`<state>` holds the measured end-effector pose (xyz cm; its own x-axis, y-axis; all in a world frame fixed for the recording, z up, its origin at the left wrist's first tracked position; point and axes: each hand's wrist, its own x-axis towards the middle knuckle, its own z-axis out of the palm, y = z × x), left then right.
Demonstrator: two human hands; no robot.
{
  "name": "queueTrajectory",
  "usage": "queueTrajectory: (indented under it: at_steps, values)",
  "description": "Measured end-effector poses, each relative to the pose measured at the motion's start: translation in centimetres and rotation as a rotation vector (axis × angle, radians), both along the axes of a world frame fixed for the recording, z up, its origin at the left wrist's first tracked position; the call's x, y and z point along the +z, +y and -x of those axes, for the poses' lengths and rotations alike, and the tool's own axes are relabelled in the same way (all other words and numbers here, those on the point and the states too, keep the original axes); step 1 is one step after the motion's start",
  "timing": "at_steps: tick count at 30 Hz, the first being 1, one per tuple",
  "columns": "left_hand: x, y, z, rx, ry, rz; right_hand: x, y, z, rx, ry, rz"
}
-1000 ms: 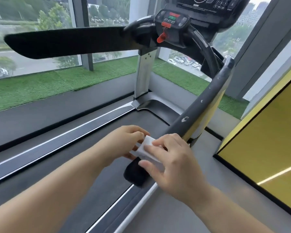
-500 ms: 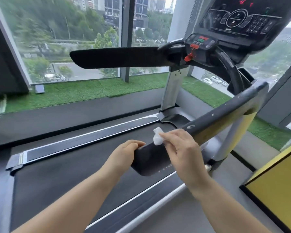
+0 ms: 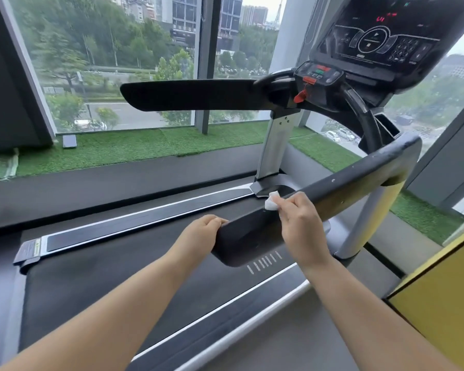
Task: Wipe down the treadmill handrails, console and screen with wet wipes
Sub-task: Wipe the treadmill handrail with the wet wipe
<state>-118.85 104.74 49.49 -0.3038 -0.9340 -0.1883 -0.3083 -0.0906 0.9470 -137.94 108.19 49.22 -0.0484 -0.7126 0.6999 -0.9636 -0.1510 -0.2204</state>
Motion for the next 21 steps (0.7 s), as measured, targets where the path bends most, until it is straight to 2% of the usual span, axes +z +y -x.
queueTrajectory:
  at_steps: [2,4,7,11,15,17,19,21]
  values:
    - [0.0,-0.7,0.0,-0.019,0.007,-0.03,-0.3,0.2,-3.6,0.125,0.009,-0.018]
    - [0.0,-1.4,-0.2,-0.007,0.064,-0.1,-1.2,0.6,-6.3,0.243,0.115,-0.06]
    - [-0.3,-2.3,-0.4,-0.02,0.136,-0.162,-1.8,0.2,-5.0,0.274,0.226,-0.047]
    - [-0.6,-2.5,-0.2,-0.111,0.017,-0.044,-0.6,-0.4,-0.1,0.126,0.264,-0.045]
    - [-0.5,-2.8,0.2,-0.106,0.041,-0.039,1.1,-0.5,1.0,-0.079,0.116,-0.028]
    - [-0.4,-2.7,0.4,-0.058,0.096,-0.053,0.6,-0.3,-2.2,0.016,0.067,-0.023]
    - [0.0,-2.9,0.6,0.015,0.163,-0.062,-0.4,0.2,-5.4,0.162,0.122,-0.053]
    - [0.5,-3.0,0.8,0.036,0.187,-0.07,-1.4,0.1,-5.6,0.202,0.211,-0.058]
